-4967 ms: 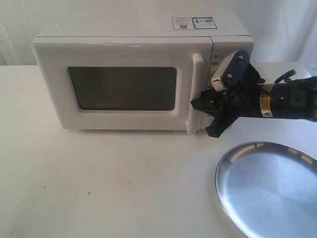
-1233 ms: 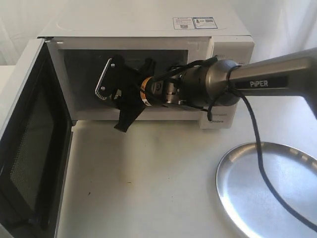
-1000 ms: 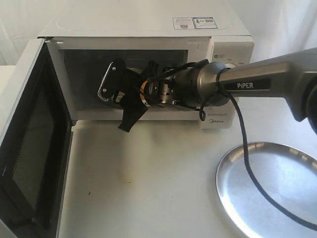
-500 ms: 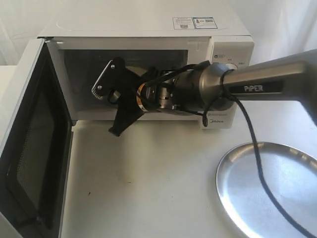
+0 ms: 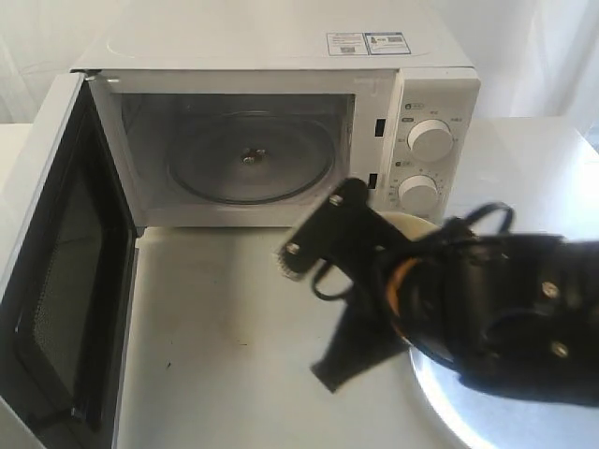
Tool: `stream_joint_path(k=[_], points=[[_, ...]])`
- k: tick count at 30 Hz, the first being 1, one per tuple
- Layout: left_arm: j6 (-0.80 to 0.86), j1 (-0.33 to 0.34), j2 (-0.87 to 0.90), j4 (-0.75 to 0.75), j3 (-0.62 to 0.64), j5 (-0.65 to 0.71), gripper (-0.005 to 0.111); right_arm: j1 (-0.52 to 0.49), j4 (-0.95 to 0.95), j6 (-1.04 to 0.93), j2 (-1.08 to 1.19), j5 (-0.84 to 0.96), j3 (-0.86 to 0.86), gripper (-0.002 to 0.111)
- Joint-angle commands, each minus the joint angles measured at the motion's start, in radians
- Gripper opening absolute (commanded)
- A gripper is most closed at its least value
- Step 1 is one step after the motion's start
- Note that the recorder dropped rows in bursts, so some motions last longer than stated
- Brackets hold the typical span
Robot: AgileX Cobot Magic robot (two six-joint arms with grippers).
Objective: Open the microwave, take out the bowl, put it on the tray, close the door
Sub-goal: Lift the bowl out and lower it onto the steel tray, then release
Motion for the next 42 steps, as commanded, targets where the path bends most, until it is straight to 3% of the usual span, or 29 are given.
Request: stream_joint_path(k=[1,21,23,28,31,38,41,42], points=[[-0.006,-0.001,-0.002,-0.004,-0.001,-0.001,0.0,-0.048,-0.018,0.173,-0.055,0.112,0.143,0.0],[-0.006,-0.001,-0.002,-0.004,-0.001,-0.001,0.0,-0.143,-0.219,0.465,0.039,0.062,0.294,0.002],[-0.006,-0.001,-0.002,-0.004,-0.001,-0.001,0.0,-0.143,-0.221,0.472,0.034,0.062,0.294,0.009],[-0.006,-0.001,-0.002,-0.004,-0.001,-0.001,0.0,-0.143,-0.217,0.474,0.014,0.062,0.294,0.041],[-0.006,-0.001,-0.002,-0.004,-0.001,-0.001,0.0,-0.143,-0.224,0.496,-0.021,0.06,0.294,0.05],[-0.006,-0.001,-0.002,-0.004,-0.001,-0.001,0.0,-0.084,-0.277,0.551,-0.272,-0.154,0.285,0.037],[-0.006,-0.001,-0.002,-0.004,-0.001,-0.001,0.0,-0.078,-0.345,0.551,-0.399,-0.414,0.273,0.031],[-0.006,-0.001,-0.002,-0.004,-0.001,-0.001,0.0,-0.078,-0.379,0.551,-0.47,-0.572,0.248,0.024]])
